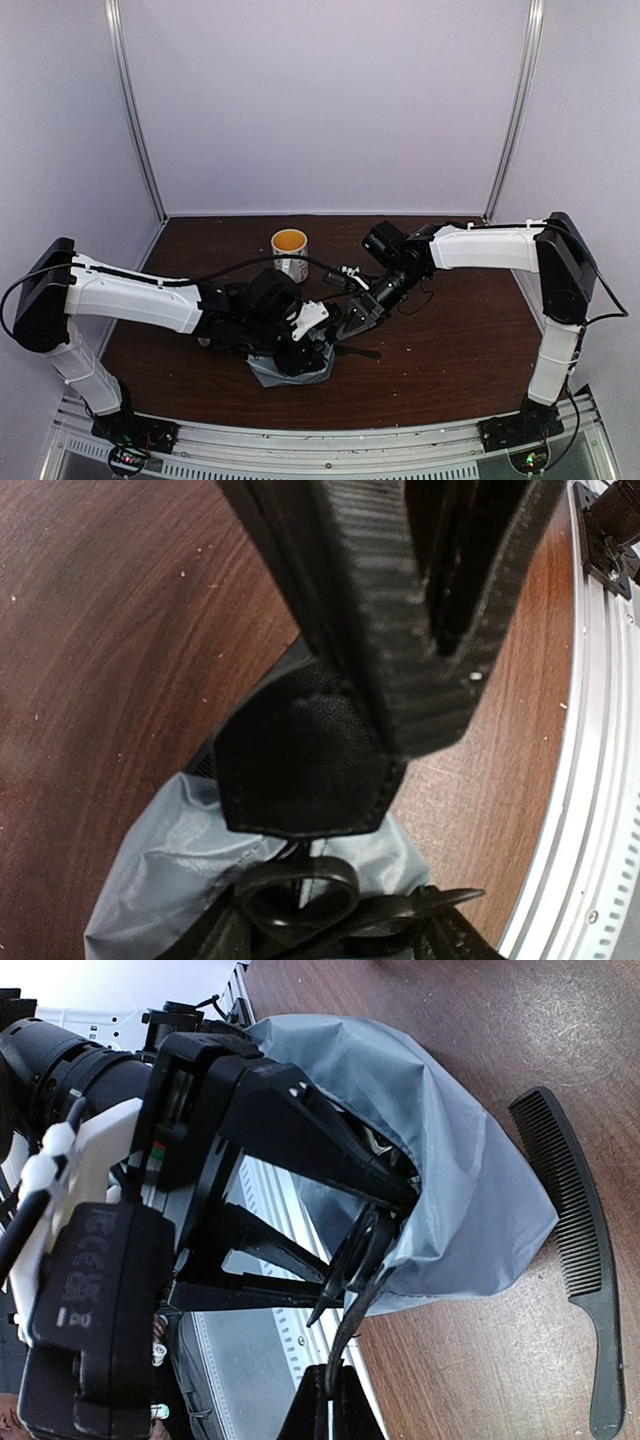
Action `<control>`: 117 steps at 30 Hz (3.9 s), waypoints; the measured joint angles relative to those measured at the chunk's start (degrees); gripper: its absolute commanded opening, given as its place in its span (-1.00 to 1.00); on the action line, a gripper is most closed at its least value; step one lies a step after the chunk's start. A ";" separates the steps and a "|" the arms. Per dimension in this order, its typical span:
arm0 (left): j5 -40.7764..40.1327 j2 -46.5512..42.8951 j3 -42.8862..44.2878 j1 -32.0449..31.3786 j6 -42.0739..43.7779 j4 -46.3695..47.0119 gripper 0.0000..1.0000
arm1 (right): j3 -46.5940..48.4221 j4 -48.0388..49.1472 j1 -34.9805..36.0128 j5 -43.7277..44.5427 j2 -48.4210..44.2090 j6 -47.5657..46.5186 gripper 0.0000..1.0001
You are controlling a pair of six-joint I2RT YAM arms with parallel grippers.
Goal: Sort the hair-cutting tools
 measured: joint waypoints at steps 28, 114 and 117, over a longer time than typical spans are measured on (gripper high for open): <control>8.17 -2.19 -1.38 1.51 0.35 -3.02 0.05 | 0.96 -4.33 1.38 2.14 -1.55 -5.73 -0.99; -5.77 -7.02 -7.34 -2.64 -5.92 5.66 -0.88 | 2.03 -5.88 1.73 0.72 -1.57 -8.26 -1.00; -4.85 -5.27 -6.23 -2.69 -5.38 5.75 -0.43 | 2.03 -5.88 1.73 0.81 -1.57 -8.31 -1.00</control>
